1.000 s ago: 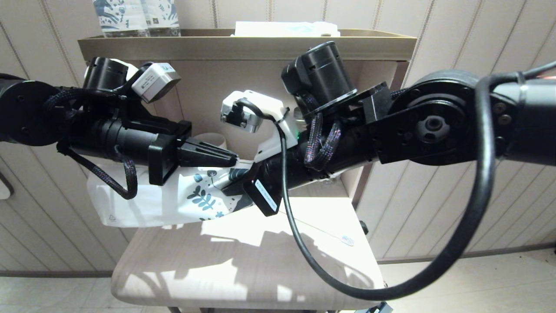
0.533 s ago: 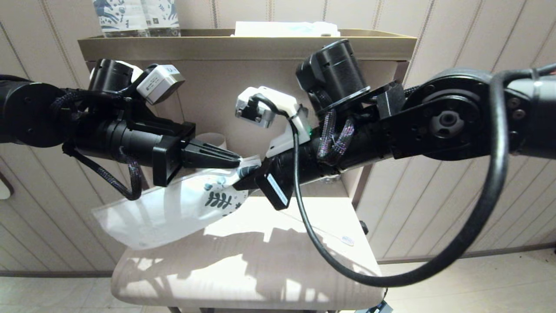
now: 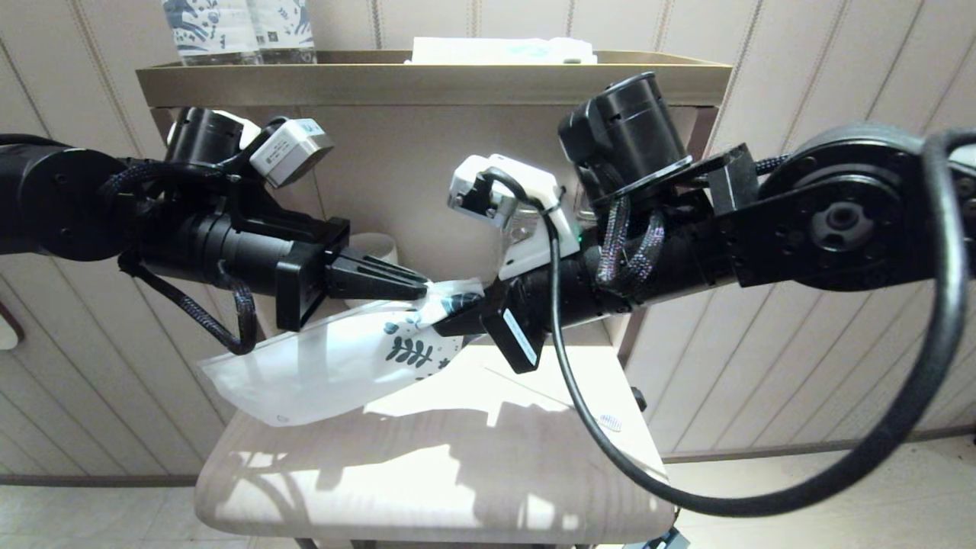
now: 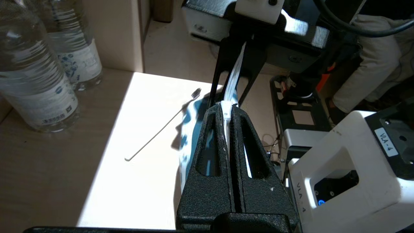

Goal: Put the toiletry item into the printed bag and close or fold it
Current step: Open the storage bag

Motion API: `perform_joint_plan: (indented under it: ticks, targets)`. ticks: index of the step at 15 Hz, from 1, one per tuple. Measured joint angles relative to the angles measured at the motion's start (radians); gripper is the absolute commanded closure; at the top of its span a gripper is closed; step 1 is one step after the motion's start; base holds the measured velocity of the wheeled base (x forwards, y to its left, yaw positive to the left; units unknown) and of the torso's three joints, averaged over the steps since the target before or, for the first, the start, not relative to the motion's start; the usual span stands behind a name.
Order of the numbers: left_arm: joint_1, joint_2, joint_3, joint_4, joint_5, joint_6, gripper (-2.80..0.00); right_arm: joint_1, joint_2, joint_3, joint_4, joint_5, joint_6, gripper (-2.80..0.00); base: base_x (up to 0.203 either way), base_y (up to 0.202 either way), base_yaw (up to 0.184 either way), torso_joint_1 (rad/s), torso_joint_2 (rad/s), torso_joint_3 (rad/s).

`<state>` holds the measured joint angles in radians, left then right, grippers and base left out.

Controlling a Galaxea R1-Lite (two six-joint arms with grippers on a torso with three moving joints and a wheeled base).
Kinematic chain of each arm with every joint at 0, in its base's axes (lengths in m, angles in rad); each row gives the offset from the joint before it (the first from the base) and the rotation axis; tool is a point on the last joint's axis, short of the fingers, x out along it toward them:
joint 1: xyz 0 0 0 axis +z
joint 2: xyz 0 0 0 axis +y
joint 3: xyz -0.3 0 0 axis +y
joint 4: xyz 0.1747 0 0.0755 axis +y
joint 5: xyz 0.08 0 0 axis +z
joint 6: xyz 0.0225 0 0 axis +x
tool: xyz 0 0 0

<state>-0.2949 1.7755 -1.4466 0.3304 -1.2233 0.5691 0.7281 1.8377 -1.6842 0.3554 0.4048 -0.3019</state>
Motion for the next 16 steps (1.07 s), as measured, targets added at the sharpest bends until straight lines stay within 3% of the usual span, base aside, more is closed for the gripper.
perform_joint_plan:
  ticks: [16]
  targets:
    - [0.000,0.009,0.001,-0.001,0.003,0.004,0.00,-0.140,-0.236,0.276,-0.067,0.015,0.000,0.00,0.000,0.000,0.000,0.000,0.00,0.000]
